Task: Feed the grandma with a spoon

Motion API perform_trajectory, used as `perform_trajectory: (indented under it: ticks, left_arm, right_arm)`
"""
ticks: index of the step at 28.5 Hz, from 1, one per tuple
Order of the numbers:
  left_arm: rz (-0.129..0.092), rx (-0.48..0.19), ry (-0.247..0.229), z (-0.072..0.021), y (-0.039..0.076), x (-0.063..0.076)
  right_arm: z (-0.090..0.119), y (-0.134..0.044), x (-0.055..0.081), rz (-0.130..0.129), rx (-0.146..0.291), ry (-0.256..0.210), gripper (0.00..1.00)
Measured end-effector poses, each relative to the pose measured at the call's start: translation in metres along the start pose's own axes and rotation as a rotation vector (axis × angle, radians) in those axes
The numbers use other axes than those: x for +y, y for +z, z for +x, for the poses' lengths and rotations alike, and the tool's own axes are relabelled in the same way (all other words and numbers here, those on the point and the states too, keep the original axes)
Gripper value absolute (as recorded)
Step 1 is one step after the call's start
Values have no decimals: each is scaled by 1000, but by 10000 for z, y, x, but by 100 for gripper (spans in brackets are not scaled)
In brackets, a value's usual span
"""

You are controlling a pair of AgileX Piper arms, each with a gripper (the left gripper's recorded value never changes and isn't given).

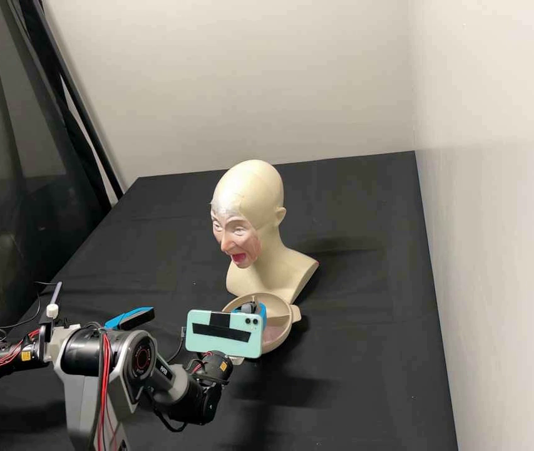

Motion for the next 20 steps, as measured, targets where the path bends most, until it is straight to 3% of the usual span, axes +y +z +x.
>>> perform_trajectory:
  ticks: [3,20]
  left_arm:
    - [1,-6,-2,0,19,-6]
    - [1,-6,-2,0,19,-6]
  right_arm:
    - [27,16,-20,-11,-4,-1,0]
    - [-60,71,-63,-15,-6,2,0]
